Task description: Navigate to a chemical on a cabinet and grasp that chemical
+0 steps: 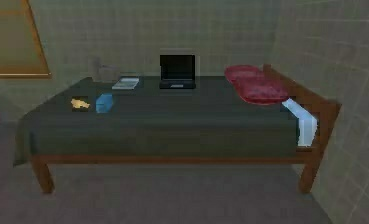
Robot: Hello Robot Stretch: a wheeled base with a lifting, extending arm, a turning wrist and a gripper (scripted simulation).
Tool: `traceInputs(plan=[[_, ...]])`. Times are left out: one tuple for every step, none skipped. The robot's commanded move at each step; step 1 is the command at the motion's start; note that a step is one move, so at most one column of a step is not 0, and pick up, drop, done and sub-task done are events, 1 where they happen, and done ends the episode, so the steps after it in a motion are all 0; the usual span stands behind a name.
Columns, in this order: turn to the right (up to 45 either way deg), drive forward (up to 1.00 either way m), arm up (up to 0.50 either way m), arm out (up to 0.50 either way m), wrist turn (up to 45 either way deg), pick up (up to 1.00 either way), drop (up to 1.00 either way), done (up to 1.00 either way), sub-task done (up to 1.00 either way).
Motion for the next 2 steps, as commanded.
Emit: traceInputs(plan=[[-45.0, 0.00, 0.00, 0.00, 0.0, 0.00, 0.00, 0.00, 0.00], [-45.0, 0.00, 0.00, 0.00, 0.0, 0.00, 0.00, 0.00, 0.00]])
